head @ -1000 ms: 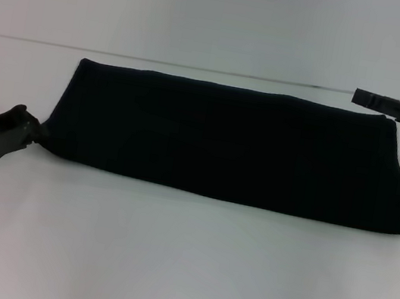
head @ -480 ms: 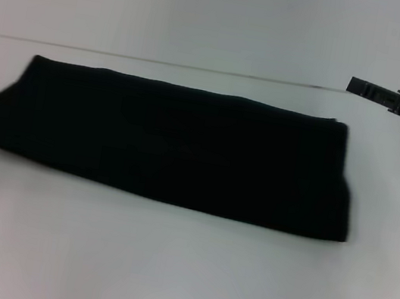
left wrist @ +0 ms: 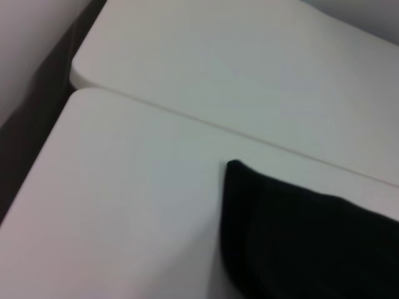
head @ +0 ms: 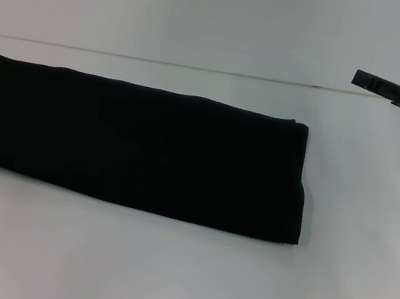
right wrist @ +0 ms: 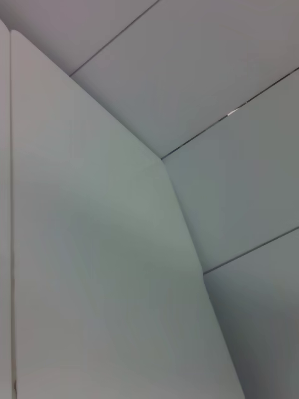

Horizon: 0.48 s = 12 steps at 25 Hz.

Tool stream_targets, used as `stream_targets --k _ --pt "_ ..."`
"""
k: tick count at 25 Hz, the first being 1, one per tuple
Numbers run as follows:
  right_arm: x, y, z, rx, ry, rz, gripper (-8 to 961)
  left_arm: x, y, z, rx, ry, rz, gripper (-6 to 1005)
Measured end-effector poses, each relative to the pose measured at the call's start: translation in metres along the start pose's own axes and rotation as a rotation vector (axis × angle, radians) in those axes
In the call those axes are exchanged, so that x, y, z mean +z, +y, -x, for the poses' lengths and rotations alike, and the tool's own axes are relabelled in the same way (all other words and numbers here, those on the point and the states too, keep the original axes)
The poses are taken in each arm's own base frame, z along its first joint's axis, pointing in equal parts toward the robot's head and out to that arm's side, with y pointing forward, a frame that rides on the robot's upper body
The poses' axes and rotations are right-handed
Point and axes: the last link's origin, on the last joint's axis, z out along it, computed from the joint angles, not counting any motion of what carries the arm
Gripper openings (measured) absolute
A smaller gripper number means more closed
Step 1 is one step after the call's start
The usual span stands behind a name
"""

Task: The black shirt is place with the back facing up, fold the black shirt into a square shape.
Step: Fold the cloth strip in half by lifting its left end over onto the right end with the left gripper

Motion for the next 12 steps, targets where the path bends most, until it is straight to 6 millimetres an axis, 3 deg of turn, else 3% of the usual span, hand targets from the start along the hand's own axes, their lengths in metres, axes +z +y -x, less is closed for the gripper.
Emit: stream_targets --k 3,6,9,12 --pt "0.000 0.000 0.001 -0.012 -0.002 -0.002 882 0.003 0.008 -0.009 0.015 0.012 0.034 28" --pt "-0.002 -0.002 0.002 -0.026 -0.005 -0.009 883 0.009 0.030 -0.020 0.030 0.017 0.121 28" --pt "-0.007 -0.007 0.001 -0.040 -0.009 -0.022 883 0.020 0.073 -0.037 0.048 0.016 0.292 27" --pt "-0.011 -0.011 0.002 -0.051 -0.010 -0.034 883 0.034 0.140 -0.052 0.068 0.005 0.528 27"
